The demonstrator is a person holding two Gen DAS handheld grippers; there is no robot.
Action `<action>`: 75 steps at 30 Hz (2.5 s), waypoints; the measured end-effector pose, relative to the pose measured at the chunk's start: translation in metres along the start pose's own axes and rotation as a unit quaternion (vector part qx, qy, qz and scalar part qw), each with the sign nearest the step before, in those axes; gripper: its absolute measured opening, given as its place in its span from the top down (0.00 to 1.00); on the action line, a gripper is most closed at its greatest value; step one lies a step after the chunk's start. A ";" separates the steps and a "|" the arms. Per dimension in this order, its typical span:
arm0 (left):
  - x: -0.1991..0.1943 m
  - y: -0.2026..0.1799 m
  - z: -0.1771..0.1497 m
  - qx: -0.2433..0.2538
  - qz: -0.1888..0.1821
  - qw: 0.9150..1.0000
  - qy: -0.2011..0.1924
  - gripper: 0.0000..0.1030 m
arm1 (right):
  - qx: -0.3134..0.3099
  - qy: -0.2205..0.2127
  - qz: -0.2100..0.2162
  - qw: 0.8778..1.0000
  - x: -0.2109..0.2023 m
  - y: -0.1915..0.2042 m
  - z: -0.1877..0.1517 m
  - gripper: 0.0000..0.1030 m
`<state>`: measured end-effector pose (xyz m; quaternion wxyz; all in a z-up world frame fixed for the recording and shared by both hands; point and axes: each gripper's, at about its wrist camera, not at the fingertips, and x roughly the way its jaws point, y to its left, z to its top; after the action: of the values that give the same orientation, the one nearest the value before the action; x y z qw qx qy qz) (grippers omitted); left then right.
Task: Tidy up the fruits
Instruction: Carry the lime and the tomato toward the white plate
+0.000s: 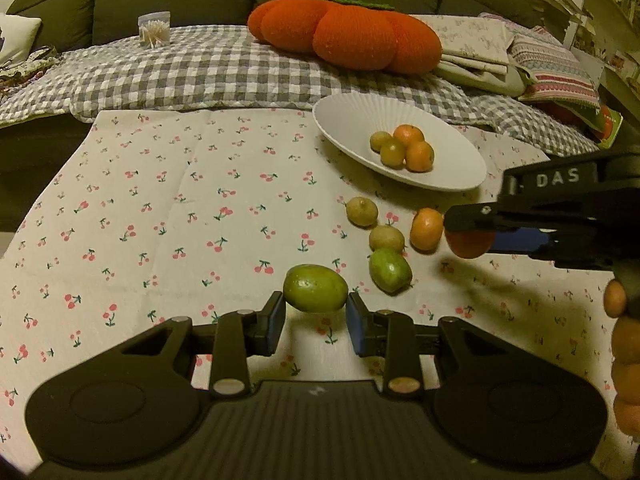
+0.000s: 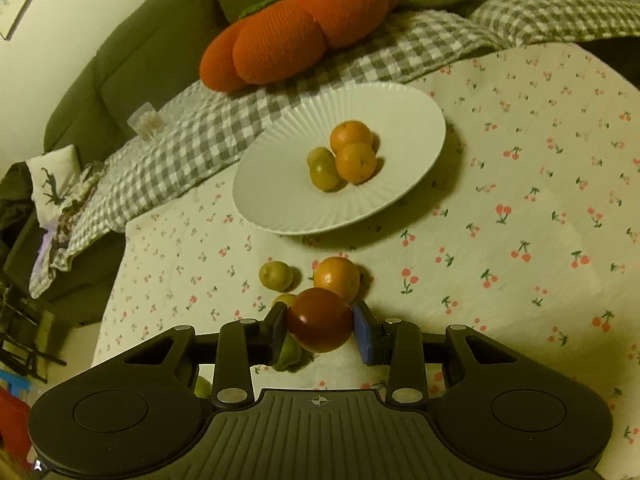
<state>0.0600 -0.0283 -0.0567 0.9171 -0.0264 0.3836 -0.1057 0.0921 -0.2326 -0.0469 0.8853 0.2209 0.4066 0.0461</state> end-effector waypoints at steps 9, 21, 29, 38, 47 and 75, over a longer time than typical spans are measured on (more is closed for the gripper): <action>-0.001 -0.003 0.013 0.000 -0.001 1.000 -0.013 0.70 | -0.009 -0.022 0.004 1.000 -0.017 -0.002 0.008 0.67; -0.001 -0.010 0.039 0.012 0.003 0.999 -0.036 0.70 | -0.016 -0.044 -0.001 0.999 -0.025 -0.008 0.019 0.67; 0.002 -0.016 0.054 0.026 0.005 0.998 -0.051 0.70 | -0.018 -0.056 -0.006 0.998 -0.027 -0.011 0.028 0.67; 0.021 -0.019 0.071 0.038 0.016 0.998 -0.049 0.70 | -0.024 -0.057 -0.015 0.998 -0.018 -0.012 0.042 0.67; 0.050 -0.035 0.095 0.070 0.012 0.996 -0.059 0.70 | -0.020 -0.061 -0.028 0.998 -0.003 -0.023 0.065 0.67; 0.118 -0.049 0.107 0.132 -0.035 0.988 -0.073 0.69 | -0.048 -0.050 -0.053 0.996 0.059 -0.037 0.103 0.67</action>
<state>0.2078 -0.1046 -0.0570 0.9338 0.0737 0.2971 -0.1853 0.2043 -0.2866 -0.0449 0.9153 0.1583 0.3702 0.0073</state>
